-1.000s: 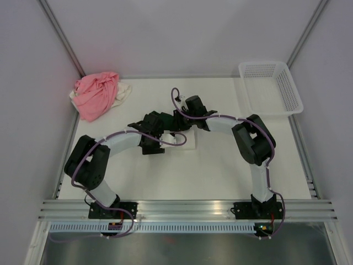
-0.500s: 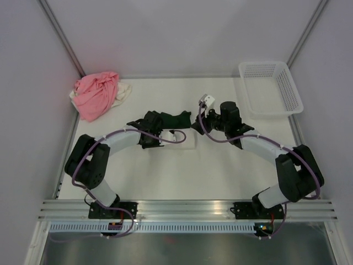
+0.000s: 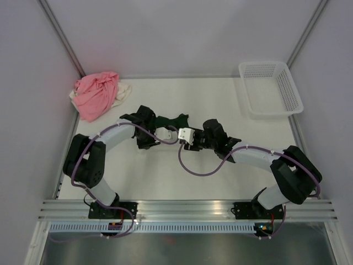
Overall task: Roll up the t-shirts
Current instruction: Roll the tshirt
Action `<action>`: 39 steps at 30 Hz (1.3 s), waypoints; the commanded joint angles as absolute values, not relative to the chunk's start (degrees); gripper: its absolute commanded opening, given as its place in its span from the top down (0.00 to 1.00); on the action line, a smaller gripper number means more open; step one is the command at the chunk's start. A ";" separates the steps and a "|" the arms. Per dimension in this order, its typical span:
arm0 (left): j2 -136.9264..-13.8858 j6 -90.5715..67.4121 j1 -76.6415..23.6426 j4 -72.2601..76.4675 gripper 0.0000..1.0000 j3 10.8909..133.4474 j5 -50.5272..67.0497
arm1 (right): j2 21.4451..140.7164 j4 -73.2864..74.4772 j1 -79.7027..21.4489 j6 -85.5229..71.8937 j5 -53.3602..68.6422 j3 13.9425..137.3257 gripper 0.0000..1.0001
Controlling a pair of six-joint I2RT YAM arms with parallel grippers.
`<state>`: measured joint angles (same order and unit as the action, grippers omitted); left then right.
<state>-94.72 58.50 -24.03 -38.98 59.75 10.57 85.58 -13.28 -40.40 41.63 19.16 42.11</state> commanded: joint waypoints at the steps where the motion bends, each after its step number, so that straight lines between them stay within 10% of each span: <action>1: -94.74 60.73 -21.72 -45.78 0.76 65.20 21.17 | 87.19 -14.51 -41.39 49.03 18.63 42.54 0.45; 23: -95.98 66.44 -20.57 -53.88 0.74 69.26 23.55 | 97.63 -14.60 -45.70 55.98 8.96 46.93 0.38; 26: -96.15 66.53 -20.48 -54.75 0.74 69.52 24.34 | 99.66 -10.39 -45.70 56.25 9.93 48.95 0.47; 30: -96.24 67.15 -19.34 -59.31 0.74 70.48 26.63 | 97.04 0.50 -44.57 54.58 14.31 50.70 1.00; 39: -93.17 73.21 -19.07 -80.02 0.66 71.45 34.97 | 85.43 33.72 -42.54 57.22 36.81 54.75 1.00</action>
<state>-96.07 67.22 -19.35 -66.32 69.49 29.04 88.36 16.34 -42.94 55.92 26.06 51.70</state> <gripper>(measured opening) 0.343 0.042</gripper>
